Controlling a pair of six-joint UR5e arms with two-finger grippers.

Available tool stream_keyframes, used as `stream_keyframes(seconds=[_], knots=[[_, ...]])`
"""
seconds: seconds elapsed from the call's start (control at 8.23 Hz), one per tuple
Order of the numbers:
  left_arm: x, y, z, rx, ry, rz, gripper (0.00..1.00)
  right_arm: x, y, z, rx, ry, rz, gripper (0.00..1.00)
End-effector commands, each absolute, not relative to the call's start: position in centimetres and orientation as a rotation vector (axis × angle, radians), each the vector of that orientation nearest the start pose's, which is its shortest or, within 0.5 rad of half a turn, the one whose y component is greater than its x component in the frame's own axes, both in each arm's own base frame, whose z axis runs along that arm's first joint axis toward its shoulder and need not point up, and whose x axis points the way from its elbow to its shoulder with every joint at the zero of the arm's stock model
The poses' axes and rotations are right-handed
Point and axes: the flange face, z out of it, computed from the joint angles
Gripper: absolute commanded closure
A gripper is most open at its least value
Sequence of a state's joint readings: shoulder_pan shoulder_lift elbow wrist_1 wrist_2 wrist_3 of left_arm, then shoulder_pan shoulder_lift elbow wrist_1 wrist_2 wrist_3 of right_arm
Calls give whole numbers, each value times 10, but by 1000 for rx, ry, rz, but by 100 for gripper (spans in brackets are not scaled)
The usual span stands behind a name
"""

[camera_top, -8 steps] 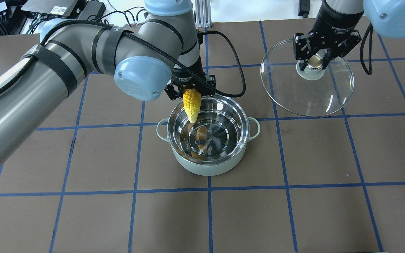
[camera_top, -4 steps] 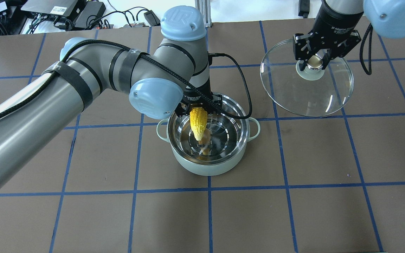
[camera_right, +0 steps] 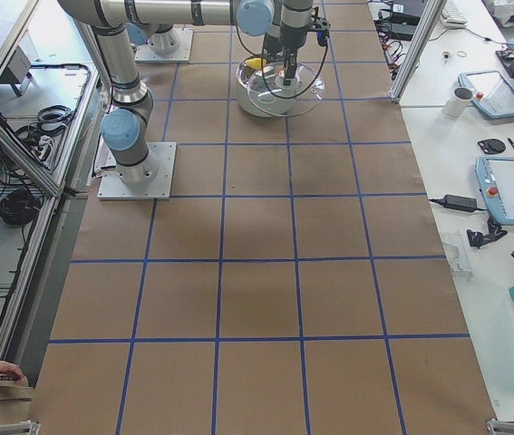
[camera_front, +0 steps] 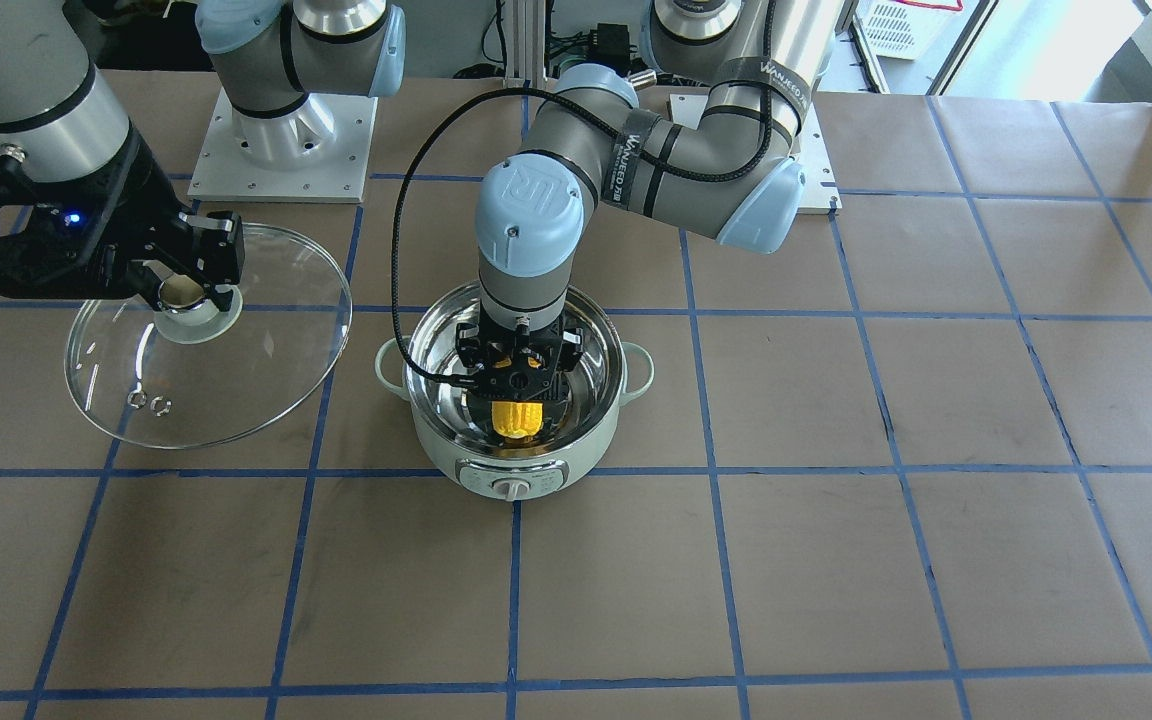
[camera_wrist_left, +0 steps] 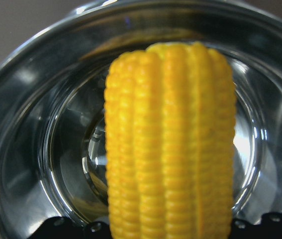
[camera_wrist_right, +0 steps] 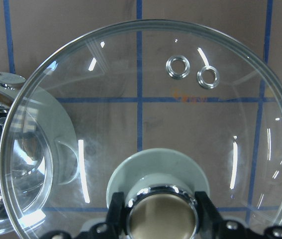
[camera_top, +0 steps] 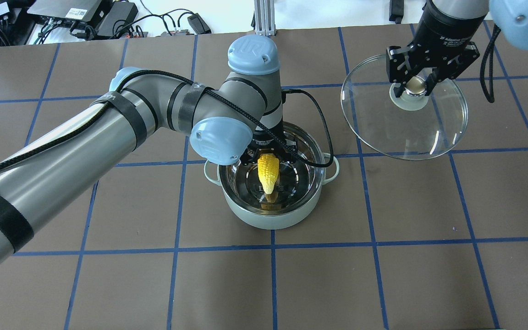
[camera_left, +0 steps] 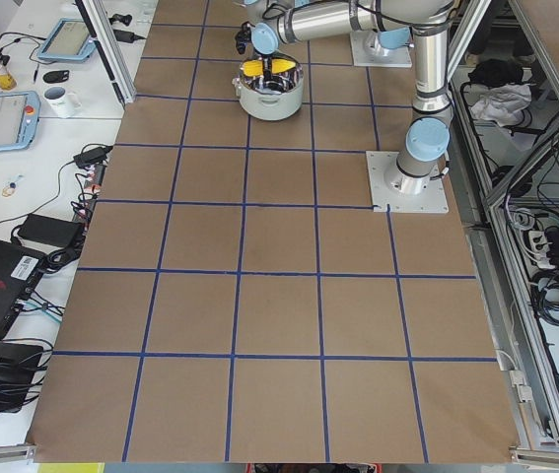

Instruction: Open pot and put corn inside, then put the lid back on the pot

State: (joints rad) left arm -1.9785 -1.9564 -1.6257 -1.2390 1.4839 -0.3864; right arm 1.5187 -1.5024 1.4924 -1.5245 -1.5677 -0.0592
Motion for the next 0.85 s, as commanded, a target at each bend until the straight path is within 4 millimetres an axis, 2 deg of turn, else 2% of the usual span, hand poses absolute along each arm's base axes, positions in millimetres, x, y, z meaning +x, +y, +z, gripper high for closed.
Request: stream_keyframes(seconds=[0.0,0.36,0.49,0.61,0.73], knots=[[-369,-498,289,28,3180,188,0,108,-509,493,3,3131,74,63],[-362,-493,301,16,3164,227,0,108,-500,482,-9,3133,122,67],[-359,-487,312,23,3159,237,0,108,-497,485,7,3143,104,67],[-349,-490,337,19,3174,181,0,108,-497,485,9,3143,102,66],[-329,-503,363,-23,3190,127,0,108,-497,485,9,3143,102,66]])
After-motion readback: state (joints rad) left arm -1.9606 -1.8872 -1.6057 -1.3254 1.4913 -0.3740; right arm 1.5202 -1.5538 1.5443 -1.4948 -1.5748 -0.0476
